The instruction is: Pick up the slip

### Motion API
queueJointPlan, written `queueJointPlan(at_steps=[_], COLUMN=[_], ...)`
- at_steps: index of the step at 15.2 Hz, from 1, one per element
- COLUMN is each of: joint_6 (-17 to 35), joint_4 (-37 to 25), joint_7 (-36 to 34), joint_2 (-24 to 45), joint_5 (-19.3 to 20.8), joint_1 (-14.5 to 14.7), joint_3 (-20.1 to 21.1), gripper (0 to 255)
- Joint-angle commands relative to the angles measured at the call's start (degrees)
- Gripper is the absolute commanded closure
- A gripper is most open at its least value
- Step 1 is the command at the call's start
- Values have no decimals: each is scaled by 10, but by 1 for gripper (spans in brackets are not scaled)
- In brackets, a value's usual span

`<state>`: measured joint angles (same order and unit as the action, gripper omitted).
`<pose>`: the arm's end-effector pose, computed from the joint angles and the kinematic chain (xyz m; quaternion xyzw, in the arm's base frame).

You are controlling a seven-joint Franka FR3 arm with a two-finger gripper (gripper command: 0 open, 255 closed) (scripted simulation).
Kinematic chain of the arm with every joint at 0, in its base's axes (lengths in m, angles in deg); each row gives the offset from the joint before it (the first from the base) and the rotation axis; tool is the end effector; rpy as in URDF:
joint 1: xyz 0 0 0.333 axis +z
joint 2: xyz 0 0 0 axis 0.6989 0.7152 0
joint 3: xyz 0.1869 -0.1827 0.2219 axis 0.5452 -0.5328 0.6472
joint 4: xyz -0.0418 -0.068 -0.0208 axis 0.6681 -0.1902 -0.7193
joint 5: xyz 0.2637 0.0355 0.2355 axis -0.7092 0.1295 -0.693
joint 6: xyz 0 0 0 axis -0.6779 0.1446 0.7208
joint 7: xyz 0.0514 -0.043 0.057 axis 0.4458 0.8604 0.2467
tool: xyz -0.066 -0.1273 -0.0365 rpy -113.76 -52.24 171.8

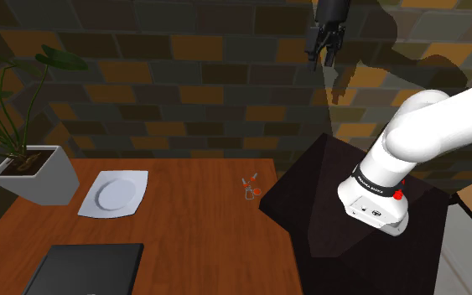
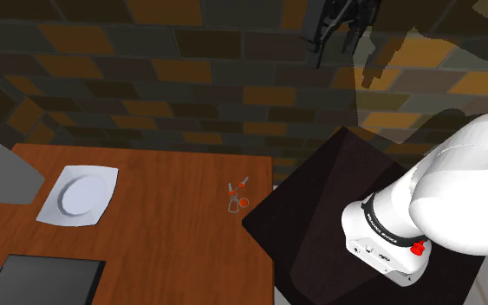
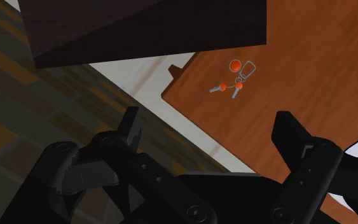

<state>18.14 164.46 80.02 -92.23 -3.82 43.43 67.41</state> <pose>0.2416 -0.0040 0.5232 -0.9912 0.0574 0.0922 0.0758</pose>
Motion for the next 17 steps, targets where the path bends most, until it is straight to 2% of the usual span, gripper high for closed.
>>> queueJointPlan(at_steps=[1,9,17], joint_6=[0,158,348], joint_4=[0,130,205], joint_7=[0,-88,-176], joint_2=[0,4,97], joint_5=[0,-47,-98], joint_1=[0,17,43], joint_3=[0,81,170], gripper=[0,0,0])
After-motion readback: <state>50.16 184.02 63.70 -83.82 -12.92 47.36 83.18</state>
